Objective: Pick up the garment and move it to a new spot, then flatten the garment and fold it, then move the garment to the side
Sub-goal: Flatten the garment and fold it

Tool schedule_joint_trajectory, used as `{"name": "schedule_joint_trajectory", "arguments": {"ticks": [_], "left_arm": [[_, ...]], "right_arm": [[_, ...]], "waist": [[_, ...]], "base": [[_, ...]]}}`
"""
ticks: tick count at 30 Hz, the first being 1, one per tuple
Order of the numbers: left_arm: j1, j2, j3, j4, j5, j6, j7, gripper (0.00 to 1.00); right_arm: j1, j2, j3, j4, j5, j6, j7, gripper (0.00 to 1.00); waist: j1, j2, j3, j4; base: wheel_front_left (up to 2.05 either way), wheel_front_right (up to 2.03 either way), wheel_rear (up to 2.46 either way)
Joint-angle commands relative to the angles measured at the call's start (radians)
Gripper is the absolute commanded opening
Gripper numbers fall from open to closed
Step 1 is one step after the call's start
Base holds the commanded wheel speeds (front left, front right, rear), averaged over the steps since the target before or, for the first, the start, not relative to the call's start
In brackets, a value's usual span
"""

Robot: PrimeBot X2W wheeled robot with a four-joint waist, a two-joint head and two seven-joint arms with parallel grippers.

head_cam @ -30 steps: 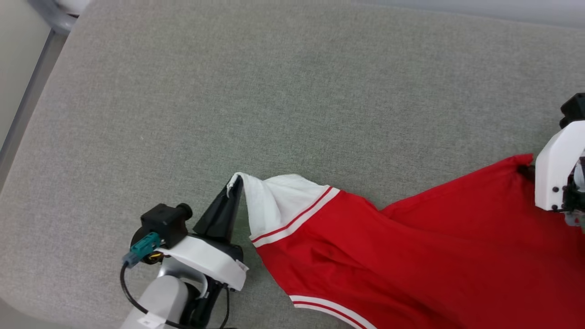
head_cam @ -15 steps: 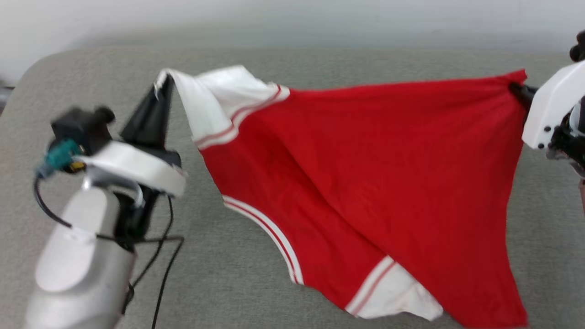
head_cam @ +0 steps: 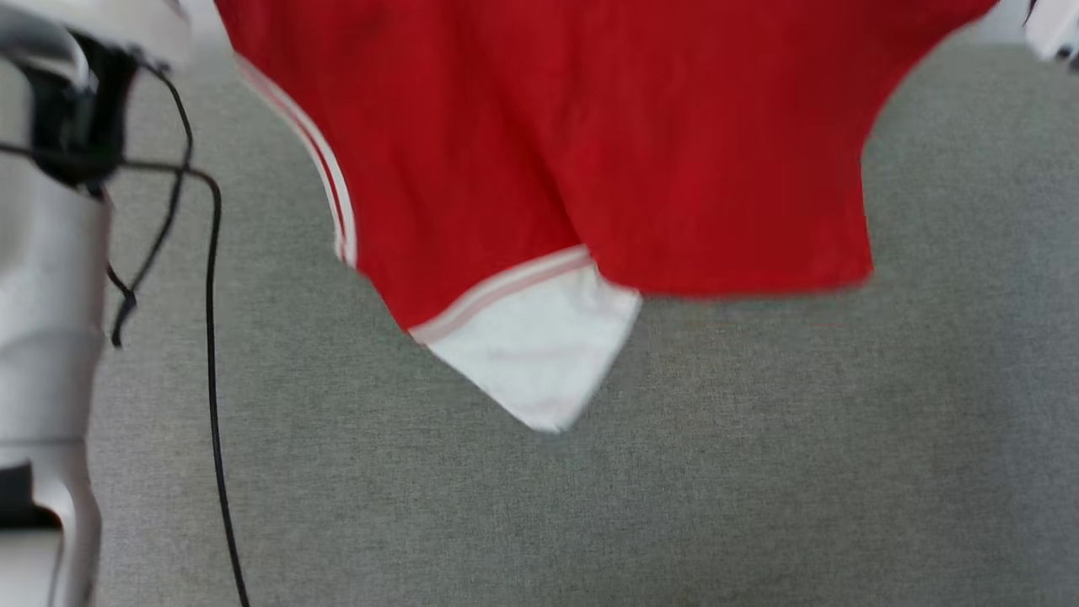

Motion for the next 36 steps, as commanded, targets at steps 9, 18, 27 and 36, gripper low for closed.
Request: {"name": "schedule_joint_trajectory", "arguments": {"ticks": [9,18,27,36], "left_arm": [[-0.363,0.059,-0.002,0.154,0.031,-0.002,0.001,0.00],[-0.589,0.091,-0.002,0.301,0.032,-0.003,-0.023,0.00],[-0.572,0.079,-0.044,0.407,-0.034,-0.009,-0.079,0.00],[-0.370,0.090,-0.172,0.342,-0.187,-0.009,-0.112,0.00]], "right_arm": [[-0.277,-0.014,-0.068,0.014,-0.090,-0.002,-0.131,0.00],[-0.470,0.013,-0.053,0.069,-0.115,-0.002,-0.214,0.00],[-0.513,0.049,0.023,0.228,-0.071,-0.002,-0.303,0.00],[-0.400,0.051,0.160,0.337,0.030,-0.001,-0.386,0.00]], "waist": [[0.0001,0.0000,0.178,0.001],[0.0001,0.0000,0.343,0.006],[0.0001,0.0000,0.431,0.007],[0.0001,0.0000,0.408,0.018]], "base": [[0.00,0.00,0.00],[0.00,0.00,0.00],[0.00,0.00,0.00],[0.00,0.00,0.00]]}}
